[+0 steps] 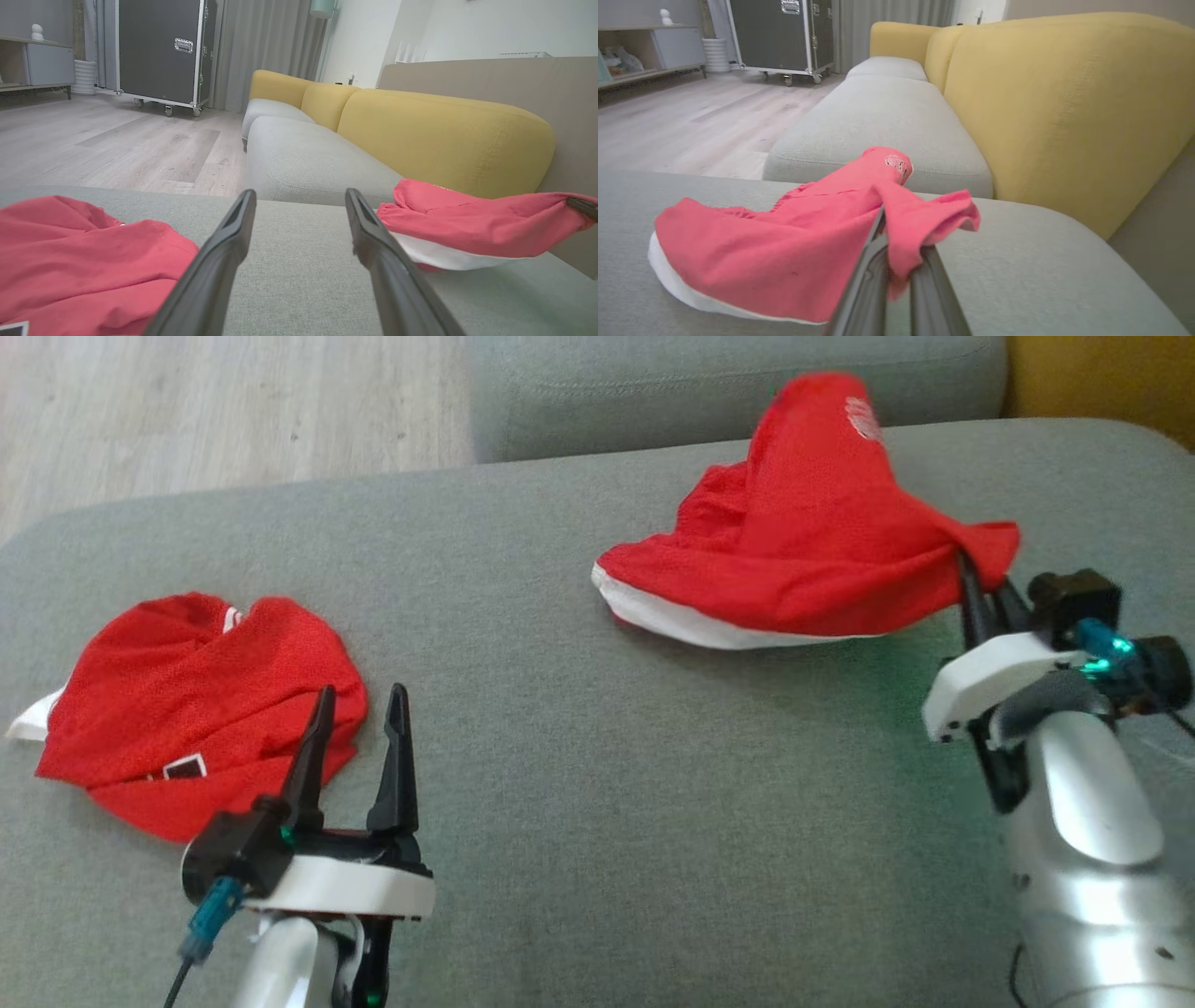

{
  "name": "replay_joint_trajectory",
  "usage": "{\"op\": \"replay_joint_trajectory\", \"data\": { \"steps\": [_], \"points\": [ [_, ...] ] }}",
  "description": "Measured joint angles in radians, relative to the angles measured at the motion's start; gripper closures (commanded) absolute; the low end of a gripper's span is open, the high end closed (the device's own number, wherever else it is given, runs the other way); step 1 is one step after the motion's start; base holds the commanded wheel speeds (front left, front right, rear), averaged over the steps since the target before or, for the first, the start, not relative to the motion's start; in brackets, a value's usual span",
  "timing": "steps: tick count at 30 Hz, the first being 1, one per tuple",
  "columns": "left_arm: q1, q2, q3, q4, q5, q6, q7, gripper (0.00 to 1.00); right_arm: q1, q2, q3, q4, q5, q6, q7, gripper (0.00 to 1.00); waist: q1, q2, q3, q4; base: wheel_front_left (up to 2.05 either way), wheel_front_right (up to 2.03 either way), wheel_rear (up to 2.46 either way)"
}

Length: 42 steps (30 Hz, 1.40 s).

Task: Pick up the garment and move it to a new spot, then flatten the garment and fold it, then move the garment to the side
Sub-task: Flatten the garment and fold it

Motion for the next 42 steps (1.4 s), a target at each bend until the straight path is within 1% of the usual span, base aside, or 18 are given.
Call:
{"op": "replay_joint_trajectory", "data": {
  "steps": [3,7,11,13,16,21,25,28,30,31,32,35,39,42],
  "points": [
    [0.008,0.000,0.000,-0.005,0.000,0.000,0.000,0.00,0.041,0.000,-0.058,-0.100,-0.055,0.000,0.112,1.00,0.0000,0.0000,-0.011,-0.004,0.00,0.00,0.00],
    [0.010,0.000,0.000,-0.015,0.000,0.000,0.000,0.00,0.107,0.000,-0.121,-0.209,-0.086,0.000,0.246,1.00,0.0000,0.0000,-0.004,0.009,0.00,0.00,0.00],
    [0.008,0.000,-0.006,-0.016,0.000,0.000,0.000,0.00,0.134,-0.006,-0.163,-0.267,-0.127,0.000,0.353,1.00,0.0001,0.0000,0.020,0.037,0.00,0.00,0.00],
    [0.007,0.000,-0.008,-0.016,0.000,0.000,0.000,0.00,0.131,-0.012,-0.165,-0.266,-0.132,0.000,0.366,1.00,0.0001,0.0000,0.026,0.044,0.00,0.00,0.00],
    [-0.007,0.000,-0.024,-0.013,0.000,0.000,0.000,0.00,0.105,-0.058,-0.182,-0.213,-0.167,0.000,0.406,1.00,0.0002,0.0000,0.053,0.075,0.00,0.00,0.00],
    [-0.050,-0.001,-0.041,-0.003,-0.001,0.000,0.000,0.00,0.023,-0.121,-0.201,-0.093,-0.218,0.000,0.423,1.00,0.0003,0.0000,0.090,0.119,0.00,0.00,0.00],
    [-0.065,-0.002,-0.056,0.002,-0.001,0.000,0.000,0.00,-0.034,-0.150,-0.221,0.005,-0.263,0.000,0.420,1.00,0.0003,0.0000,0.119,0.151,0.00,0.00,0.00],
    [-0.071,-0.002,-0.062,0.009,-0.001,0.000,0.000,0.00,-0.065,-0.153,-0.235,0.073,-0.294,0.000,0.398,1.00,0.0003,0.0000,0.138,0.166,0.00,0.00,0.00],
    [-0.074,-0.002,-0.063,0.010,-0.001,0.000,0.000,0.00,-0.076,-0.153,-0.241,0.093,-0.303,0.000,0.391,1.00,0.0003,0.0000,0.143,0.170,0.00,0.00,0.00],
    [-0.078,-0.002,-0.064,0.010,-0.001,0.000,0.000,0.00,-0.087,-0.155,-0.252,0.113,-0.316,0.000,0.385,0.17,0.0004,0.0000,0.148,0.172,0.00,0.00,0.00],
    [-0.081,-0.002,-0.065,0.011,-0.001,0.000,0.000,0.00,-0.095,-0.158,-0.259,0.127,-0.333,0.000,0.372,0.00,0.0003,0.0000,0.151,0.174,0.00,0.00,0.00],
    [-0.086,-0.001,-0.064,0.014,-0.001,0.000,0.000,0.00,-0.121,-0.166,-0.293,0.159,-0.378,0.000,0.340,0.00,0.0003,-0.0001,0.153,0.172,0.00,0.00,0.00],
    [-0.086,0.000,-0.059,0.014,-0.001,0.000,0.000,0.00,-0.138,-0.159,-0.342,0.163,-0.431,0.000,0.285,0.00,0.0002,0.0000,0.144,0.149,0.00,0.00,0.00],
    [-0.086,0.000,-0.048,0.013,-0.001,0.000,0.000,0.00,-0.141,-0.130,-0.376,0.144,-0.452,0.000,0.223,0.00,0.0001,0.0000,0.130,0.125,0.00,0.00,0.00]
  ]
}}
